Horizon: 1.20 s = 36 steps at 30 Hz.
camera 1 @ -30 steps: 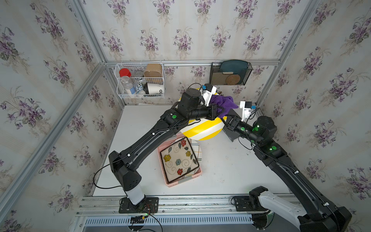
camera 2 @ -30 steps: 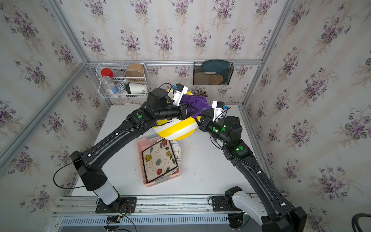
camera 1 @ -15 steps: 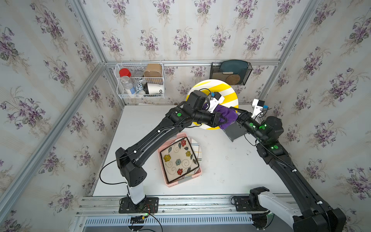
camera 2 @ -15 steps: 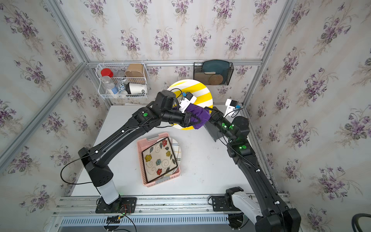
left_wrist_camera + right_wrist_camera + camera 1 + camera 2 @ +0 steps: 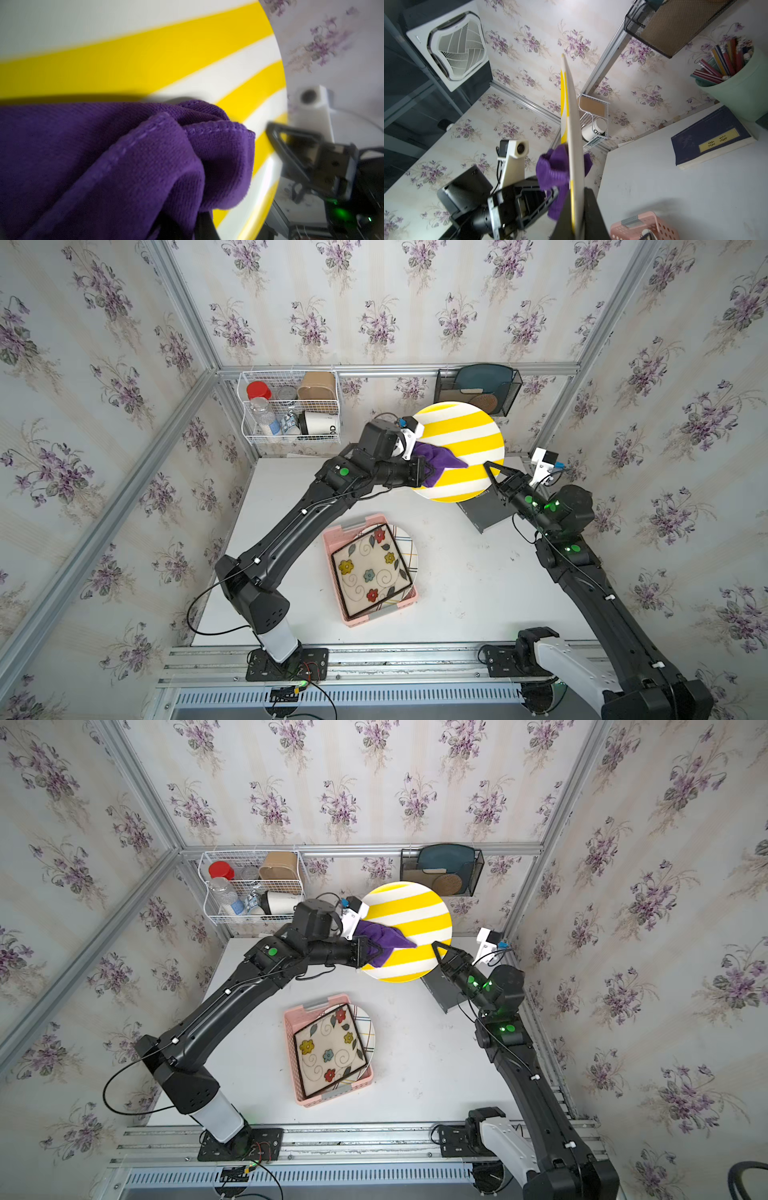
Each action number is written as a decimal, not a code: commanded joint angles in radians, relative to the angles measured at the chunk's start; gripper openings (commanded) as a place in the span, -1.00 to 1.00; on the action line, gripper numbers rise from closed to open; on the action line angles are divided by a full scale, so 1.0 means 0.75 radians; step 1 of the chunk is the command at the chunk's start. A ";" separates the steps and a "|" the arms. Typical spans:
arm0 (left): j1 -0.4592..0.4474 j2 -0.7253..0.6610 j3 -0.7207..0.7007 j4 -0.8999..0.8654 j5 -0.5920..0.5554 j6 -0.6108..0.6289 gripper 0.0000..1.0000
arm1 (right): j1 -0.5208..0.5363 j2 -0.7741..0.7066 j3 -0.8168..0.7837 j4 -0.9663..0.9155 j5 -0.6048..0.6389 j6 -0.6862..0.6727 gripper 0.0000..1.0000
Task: Wipe the wet plate dry
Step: Wipe the plate with towel.
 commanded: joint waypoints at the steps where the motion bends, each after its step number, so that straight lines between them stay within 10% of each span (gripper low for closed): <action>1: 0.037 0.016 0.006 -0.037 -0.096 -0.033 -1.00 | 0.100 -0.046 0.023 0.223 -0.288 -0.074 -1.00; 5: -0.012 0.122 0.094 0.083 0.237 -0.040 -1.00 | 0.149 -0.036 0.056 0.119 -0.245 -0.149 -1.00; 15: 0.006 0.053 0.136 0.221 0.297 -0.084 -1.00 | -0.224 0.065 0.167 0.444 -0.272 0.204 -1.00; 20: 0.155 -0.159 -0.051 0.561 0.378 -0.368 -1.00 | -0.340 0.087 0.230 0.530 -0.169 0.334 -1.00; 27: 0.229 -0.222 -0.176 1.253 0.598 -0.946 -1.00 | -0.373 0.289 0.174 1.273 -0.064 0.914 -1.00; 36: 0.179 -0.103 -0.100 1.684 0.605 -1.279 -1.00 | -0.177 0.379 0.159 1.313 -0.083 0.886 -1.00</action>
